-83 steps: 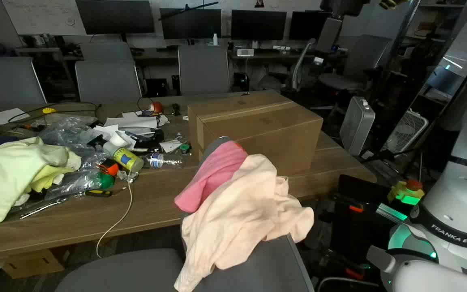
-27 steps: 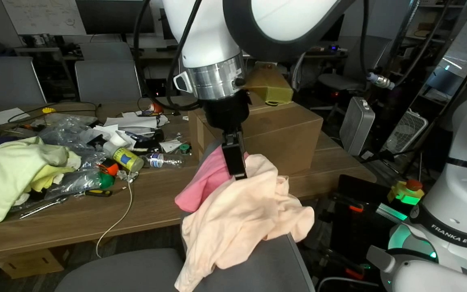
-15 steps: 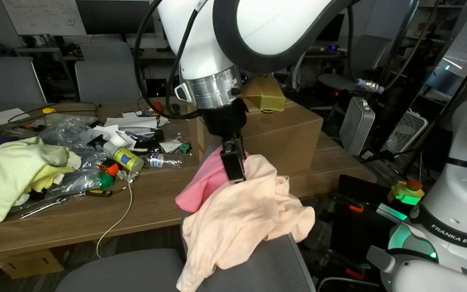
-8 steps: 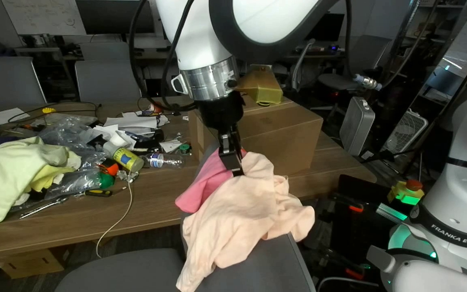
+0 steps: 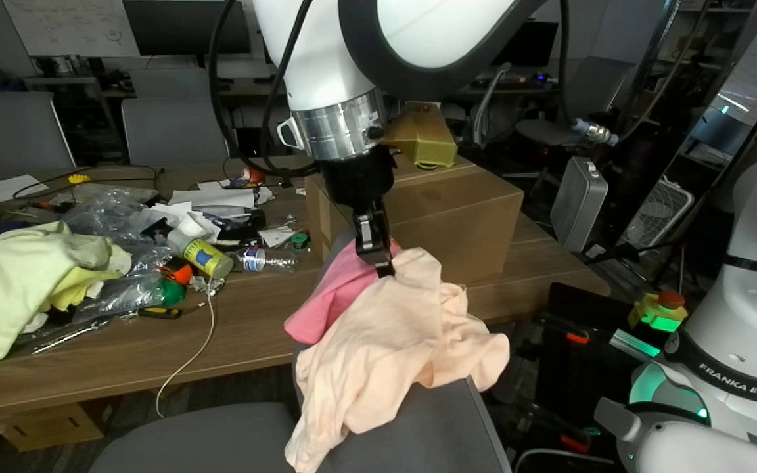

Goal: Put the shirts on the top of the box

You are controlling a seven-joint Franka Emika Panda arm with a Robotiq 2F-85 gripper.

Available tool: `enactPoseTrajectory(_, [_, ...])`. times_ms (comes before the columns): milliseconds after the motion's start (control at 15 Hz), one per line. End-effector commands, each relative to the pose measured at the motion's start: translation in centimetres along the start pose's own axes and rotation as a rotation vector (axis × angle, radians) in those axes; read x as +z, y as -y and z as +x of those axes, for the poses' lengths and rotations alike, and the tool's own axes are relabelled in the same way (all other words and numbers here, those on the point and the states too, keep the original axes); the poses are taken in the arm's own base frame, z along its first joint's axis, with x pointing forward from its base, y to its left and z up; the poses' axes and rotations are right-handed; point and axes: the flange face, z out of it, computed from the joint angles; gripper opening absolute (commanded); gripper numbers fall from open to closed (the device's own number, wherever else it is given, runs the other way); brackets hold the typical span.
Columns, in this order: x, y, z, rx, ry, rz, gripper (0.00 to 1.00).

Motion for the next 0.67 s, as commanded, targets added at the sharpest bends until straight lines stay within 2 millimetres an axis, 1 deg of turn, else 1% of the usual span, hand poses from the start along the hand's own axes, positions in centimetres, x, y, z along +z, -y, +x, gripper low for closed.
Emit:
enactPoseTrajectory(0, [-1.6,-0.3,-0.6,0.036,-0.029,-0.036,0.01])
enactPoseTrajectory(200, [-4.0,-0.7,-1.8,0.076,-0.071,-0.081,0.01])
enactPoseTrajectory(400, [-7.8,-1.5,-3.7,0.141,-0.132,-0.135,0.01])
enactPoseTrajectory(600, [-11.4,-2.9,-5.7,0.220,-0.188,-0.176,0.01])
